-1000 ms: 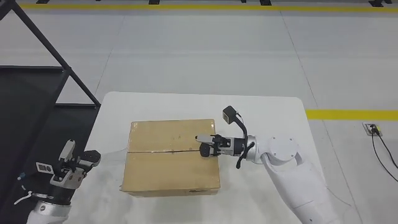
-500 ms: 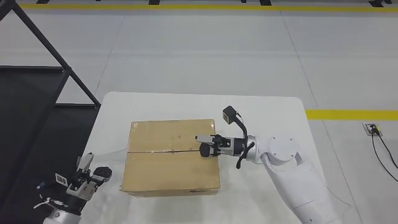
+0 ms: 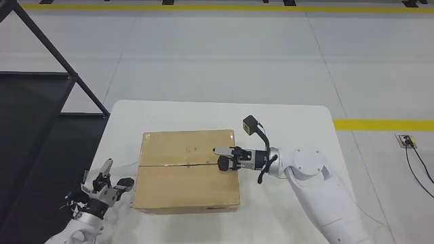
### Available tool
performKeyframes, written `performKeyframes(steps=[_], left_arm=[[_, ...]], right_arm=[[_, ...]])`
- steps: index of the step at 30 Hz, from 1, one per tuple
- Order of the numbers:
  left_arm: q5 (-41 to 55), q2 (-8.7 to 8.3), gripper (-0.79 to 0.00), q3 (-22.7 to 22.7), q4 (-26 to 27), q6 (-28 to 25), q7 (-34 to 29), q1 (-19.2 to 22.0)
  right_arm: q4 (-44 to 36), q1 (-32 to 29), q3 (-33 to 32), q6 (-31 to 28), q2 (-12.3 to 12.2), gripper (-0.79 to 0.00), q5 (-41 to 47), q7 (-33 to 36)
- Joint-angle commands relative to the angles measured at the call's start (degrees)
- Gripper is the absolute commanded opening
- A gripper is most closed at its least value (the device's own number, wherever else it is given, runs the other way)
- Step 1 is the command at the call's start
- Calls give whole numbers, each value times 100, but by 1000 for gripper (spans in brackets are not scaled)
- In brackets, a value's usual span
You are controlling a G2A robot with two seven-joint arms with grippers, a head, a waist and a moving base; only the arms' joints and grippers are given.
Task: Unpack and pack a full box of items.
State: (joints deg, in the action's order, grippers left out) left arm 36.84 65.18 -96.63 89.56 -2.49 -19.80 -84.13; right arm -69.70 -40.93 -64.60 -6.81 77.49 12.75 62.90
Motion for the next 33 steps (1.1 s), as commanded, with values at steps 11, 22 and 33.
performKeyframes(steps=[11, 22, 33], left_arm=[[308, 150, 0, 366, -548, -423, 862, 620], [543, 177, 0, -172, 120, -998, 1057, 172], [789, 188, 0, -532, 465, -972, 958, 204]], right_arm=[[0, 0, 0, 0, 0, 0, 0, 0], [0, 0, 0, 0, 0, 0, 0, 0], [0, 0, 0, 0, 0, 0, 0, 0]])
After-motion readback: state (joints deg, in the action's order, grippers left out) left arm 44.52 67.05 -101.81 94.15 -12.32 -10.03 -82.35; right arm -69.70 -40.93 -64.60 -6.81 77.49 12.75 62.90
